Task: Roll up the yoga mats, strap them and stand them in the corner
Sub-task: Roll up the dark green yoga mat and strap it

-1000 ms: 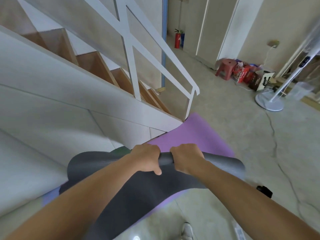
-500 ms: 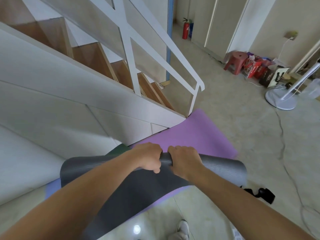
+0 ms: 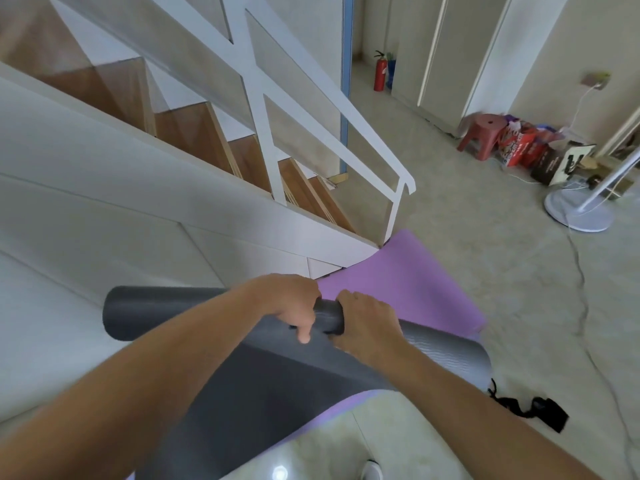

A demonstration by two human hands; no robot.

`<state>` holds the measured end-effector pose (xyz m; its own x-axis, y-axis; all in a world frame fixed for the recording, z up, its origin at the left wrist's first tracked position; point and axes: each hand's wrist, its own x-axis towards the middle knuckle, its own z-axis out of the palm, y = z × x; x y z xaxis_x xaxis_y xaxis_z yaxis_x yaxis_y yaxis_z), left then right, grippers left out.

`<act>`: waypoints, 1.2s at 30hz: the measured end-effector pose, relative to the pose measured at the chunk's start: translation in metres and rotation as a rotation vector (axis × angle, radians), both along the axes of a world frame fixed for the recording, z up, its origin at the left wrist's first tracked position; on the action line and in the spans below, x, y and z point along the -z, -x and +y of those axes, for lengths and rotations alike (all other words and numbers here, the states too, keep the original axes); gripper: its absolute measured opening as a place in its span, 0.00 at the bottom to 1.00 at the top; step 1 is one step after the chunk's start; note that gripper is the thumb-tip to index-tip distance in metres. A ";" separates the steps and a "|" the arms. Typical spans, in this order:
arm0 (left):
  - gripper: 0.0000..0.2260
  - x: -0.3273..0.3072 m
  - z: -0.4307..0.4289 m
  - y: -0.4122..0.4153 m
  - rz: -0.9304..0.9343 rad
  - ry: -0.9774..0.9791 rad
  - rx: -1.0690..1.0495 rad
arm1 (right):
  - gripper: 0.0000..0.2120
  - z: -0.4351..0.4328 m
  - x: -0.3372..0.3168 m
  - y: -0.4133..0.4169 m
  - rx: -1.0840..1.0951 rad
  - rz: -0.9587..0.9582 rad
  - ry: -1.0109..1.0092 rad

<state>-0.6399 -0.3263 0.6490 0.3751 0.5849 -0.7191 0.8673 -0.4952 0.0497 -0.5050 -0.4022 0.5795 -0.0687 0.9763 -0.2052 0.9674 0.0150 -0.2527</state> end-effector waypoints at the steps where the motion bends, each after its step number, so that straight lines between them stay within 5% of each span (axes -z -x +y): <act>1: 0.17 -0.003 0.000 -0.002 0.014 -0.024 0.036 | 0.18 0.002 -0.002 -0.002 0.006 0.053 0.041; 5: 0.23 0.007 -0.016 -0.006 0.039 -0.522 0.381 | 0.12 0.013 -0.014 -0.020 0.064 0.429 0.348; 7: 0.22 0.016 -0.020 -0.005 0.037 -0.592 0.443 | 0.13 0.014 -0.017 -0.025 0.033 0.445 0.398; 9: 0.18 0.015 -0.016 -0.004 0.030 -0.490 0.376 | 0.15 0.009 -0.016 -0.023 -0.011 0.323 0.312; 13: 0.17 0.004 0.001 -0.005 -0.013 -0.069 0.042 | 0.35 -0.009 0.008 -0.015 -0.060 -0.020 0.002; 16: 0.19 0.005 0.007 -0.002 -0.049 0.171 -0.103 | 0.30 -0.011 0.015 -0.013 -0.068 -0.001 -0.021; 18: 0.20 0.006 0.002 0.002 -0.037 0.118 -0.039 | 0.25 -0.007 0.012 -0.017 -0.101 0.084 0.058; 22: 0.33 0.021 -0.019 0.008 0.083 -0.405 0.444 | 0.20 0.008 0.000 -0.029 -0.069 0.302 0.359; 24: 0.30 0.024 -0.022 0.011 0.063 -0.485 0.436 | 0.20 0.010 -0.002 -0.027 -0.078 0.326 0.366; 30: 0.23 0.012 0.004 0.018 -0.050 -0.032 -0.014 | 0.52 -0.014 0.018 -0.008 -0.162 -0.055 0.033; 33: 0.24 0.008 0.008 0.019 -0.066 0.204 -0.159 | 0.41 -0.013 0.024 -0.008 -0.175 -0.030 -0.020; 36: 0.27 0.006 0.002 0.019 -0.019 0.155 -0.053 | 0.29 -0.003 0.015 -0.017 -0.196 0.149 0.122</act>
<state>-0.6589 -0.3245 0.6433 0.3611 0.4871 -0.7952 0.8903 -0.4337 0.1387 -0.4885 -0.4055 0.5646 -0.2923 0.9101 -0.2936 0.9009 0.1591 -0.4039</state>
